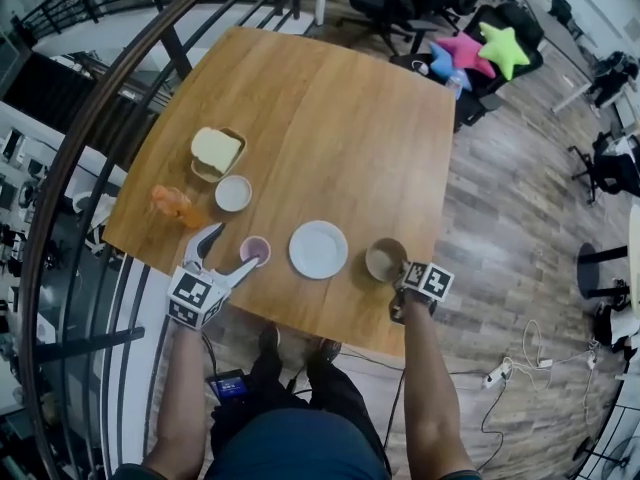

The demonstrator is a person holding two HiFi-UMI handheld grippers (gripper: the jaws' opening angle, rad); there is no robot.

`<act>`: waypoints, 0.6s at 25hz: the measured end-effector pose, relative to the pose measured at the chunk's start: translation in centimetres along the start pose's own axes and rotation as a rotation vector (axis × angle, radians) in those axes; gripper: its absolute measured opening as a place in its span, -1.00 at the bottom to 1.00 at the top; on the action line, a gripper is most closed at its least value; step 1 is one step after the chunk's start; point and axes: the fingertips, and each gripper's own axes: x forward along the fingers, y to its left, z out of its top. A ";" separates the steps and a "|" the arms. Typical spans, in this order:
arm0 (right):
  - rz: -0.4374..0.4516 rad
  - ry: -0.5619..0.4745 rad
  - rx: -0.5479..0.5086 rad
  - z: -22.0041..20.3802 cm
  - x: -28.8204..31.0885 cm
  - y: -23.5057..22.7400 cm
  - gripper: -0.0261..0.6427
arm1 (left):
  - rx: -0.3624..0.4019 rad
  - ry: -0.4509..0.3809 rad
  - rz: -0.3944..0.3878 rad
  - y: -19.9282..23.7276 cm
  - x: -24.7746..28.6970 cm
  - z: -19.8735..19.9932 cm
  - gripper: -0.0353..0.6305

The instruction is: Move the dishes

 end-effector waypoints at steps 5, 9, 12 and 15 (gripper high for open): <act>-0.017 -0.018 0.051 0.4 -0.3 -0.5 -0.84 | 0.011 -0.014 0.017 0.4 -1.5 1.1 0.25; 0.005 -0.032 0.063 0.6 -1.4 -0.2 -0.83 | -0.004 -0.038 0.022 0.4 -2.8 2.3 0.24; 0.001 -0.043 0.039 0.6 -2.5 0.3 -0.83 | -0.002 -0.045 0.027 0.7 -4.2 2.8 0.24; -0.018 -0.070 0.011 1.0 -4.0 0.7 -0.78 | 0.007 -0.059 0.035 0.9 -5.7 3.6 0.23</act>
